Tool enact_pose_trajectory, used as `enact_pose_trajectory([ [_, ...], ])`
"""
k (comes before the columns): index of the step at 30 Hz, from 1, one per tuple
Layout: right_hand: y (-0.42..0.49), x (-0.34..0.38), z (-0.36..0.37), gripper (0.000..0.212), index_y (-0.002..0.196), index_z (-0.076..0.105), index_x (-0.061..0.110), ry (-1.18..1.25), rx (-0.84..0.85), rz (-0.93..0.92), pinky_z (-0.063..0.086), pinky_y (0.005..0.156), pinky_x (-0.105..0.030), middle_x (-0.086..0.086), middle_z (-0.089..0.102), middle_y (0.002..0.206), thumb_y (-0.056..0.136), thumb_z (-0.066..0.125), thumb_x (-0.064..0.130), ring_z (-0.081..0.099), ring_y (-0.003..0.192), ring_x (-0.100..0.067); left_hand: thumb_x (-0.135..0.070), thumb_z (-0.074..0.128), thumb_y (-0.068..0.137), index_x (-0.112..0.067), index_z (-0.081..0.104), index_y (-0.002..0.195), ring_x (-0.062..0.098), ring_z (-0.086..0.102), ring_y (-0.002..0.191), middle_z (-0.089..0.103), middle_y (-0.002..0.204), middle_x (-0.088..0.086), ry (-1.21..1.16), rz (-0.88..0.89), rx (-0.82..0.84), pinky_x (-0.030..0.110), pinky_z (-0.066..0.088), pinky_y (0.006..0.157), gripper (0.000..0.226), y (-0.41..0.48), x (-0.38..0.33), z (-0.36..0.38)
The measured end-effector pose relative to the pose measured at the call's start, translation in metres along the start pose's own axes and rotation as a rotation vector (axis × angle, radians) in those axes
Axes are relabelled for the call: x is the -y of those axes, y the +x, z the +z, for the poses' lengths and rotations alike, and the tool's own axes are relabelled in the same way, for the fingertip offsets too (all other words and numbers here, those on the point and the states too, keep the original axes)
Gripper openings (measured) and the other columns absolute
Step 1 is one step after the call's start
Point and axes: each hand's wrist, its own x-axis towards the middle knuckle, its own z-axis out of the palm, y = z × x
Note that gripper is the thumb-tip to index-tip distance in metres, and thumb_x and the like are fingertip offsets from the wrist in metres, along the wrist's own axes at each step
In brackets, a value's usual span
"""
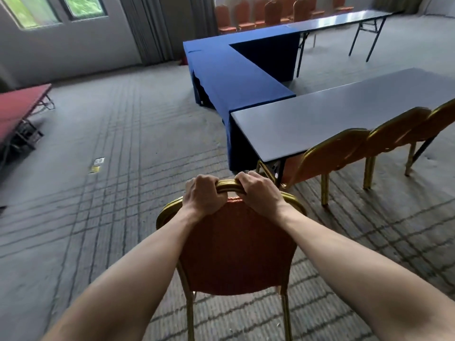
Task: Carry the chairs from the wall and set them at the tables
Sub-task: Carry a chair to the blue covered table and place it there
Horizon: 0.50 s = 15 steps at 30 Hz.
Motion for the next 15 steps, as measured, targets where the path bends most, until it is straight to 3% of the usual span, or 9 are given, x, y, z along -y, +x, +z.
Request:
enact_pose_trajectory([
  [5, 0.099, -0.007, 0.05, 0.02, 0.094, 0.06, 0.01, -0.02, -0.002, -0.023, 0.052, 0.057, -0.032, -0.003, 0.063, 0.076, 0.082, 0.075, 0.016, 0.062, 0.069, -0.021, -0.037, 0.062, 0.076, -0.015, 0.071, 0.073, 0.028, 0.066, 0.071, 0.07, 0.072, 0.005, 0.023, 0.008, 0.001, 0.032, 0.045, 0.067, 0.024, 0.087, 0.069, -0.004],
  [10, 0.202, -0.014, 0.111, 0.013, 0.091, 0.057, 0.01, -0.06, -0.008, -0.047, 0.049, 0.054, -0.034, -0.003, 0.064, 0.072, 0.09, 0.065, 0.02, 0.065, 0.06, -0.024, -0.04, 0.055, 0.073, -0.019, 0.068, 0.071, 0.027, 0.066, 0.07, 0.07, 0.072, 0.003, -0.037, 0.051, 0.029, 0.035, 0.051, 0.07, 0.025, 0.181, 0.151, -0.001],
  [15, 0.304, -0.021, 0.158, 0.017, 0.092, 0.057, 0.009, -0.08, -0.024, -0.045, 0.051, 0.053, -0.036, -0.004, 0.064, 0.073, 0.085, 0.071, 0.015, 0.064, 0.062, -0.024, -0.036, 0.06, 0.074, -0.018, 0.068, 0.071, 0.028, 0.067, 0.074, 0.071, 0.075, 0.005, -0.031, 0.086, 0.041, 0.034, 0.048, 0.07, 0.02, 0.277, 0.221, -0.005],
])
